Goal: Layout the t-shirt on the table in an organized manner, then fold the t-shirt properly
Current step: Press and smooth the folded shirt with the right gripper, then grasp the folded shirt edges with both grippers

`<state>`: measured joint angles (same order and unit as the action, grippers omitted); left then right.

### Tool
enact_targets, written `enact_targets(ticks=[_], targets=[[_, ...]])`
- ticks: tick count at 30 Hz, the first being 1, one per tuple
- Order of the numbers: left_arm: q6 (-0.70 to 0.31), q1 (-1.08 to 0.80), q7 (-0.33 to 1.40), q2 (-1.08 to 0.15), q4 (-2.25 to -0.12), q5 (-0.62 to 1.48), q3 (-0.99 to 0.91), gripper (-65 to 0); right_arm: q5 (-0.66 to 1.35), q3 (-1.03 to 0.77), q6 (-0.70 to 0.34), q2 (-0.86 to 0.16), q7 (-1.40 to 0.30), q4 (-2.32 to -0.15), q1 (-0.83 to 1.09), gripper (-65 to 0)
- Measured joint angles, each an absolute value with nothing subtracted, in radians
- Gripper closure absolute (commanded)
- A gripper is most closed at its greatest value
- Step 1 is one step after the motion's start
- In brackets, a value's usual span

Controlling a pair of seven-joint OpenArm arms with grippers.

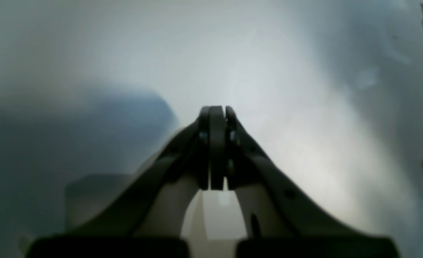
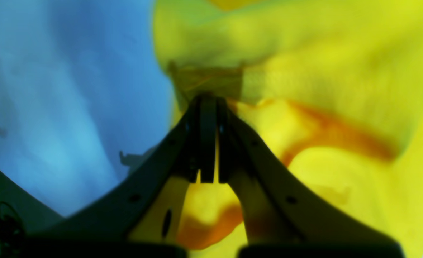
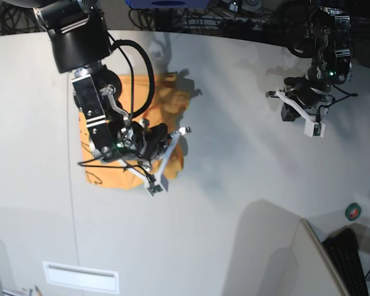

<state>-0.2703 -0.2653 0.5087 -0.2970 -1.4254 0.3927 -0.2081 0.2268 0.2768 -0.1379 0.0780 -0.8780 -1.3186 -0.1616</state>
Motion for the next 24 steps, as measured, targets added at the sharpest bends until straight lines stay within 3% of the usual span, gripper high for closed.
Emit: enact_targets(ticks=[7, 11, 15, 17, 20, 24], targets=[[-0.270, -0.266, 0.509, -0.298, -1.425, 0.393, -0.208, 0.0, 0.216, 0.422, -0.136, 0.088, -0.801, -1.225, -0.279, 0.0], [-0.270, -0.265, 0.506, -0.300, -1.425, 0.394, -0.208, 0.0, 0.246, 0.471, -0.134, 0.066, -0.886, -1.443, -0.247, 0.0], [-0.270, -0.266, 0.506, -0.302, -1.425, 0.393, -0.208, 0.0, 0.223, 0.419, 0.013, -0.023, -0.941, -1.588, -0.220, 0.0], [-0.271, -0.265, 0.509, -0.301, -1.425, 0.393, -0.208, 0.0, 0.215, 0.406, 0.035, -0.090, -0.989, -1.620, -0.187, 0.0], [-0.270, -0.263, 0.506, -0.299, -1.425, 0.393, -0.208, 0.0, 0.221, 0.410, 0.037, -0.131, -1.052, -1.689, -0.080, 0.0], [-0.270, -0.246, 0.513, -0.302, -1.423, 0.393, -0.209, 0.0, 0.239, 0.432, 0.030, -0.117, -1.015, -1.714, 0.030, 0.0]])
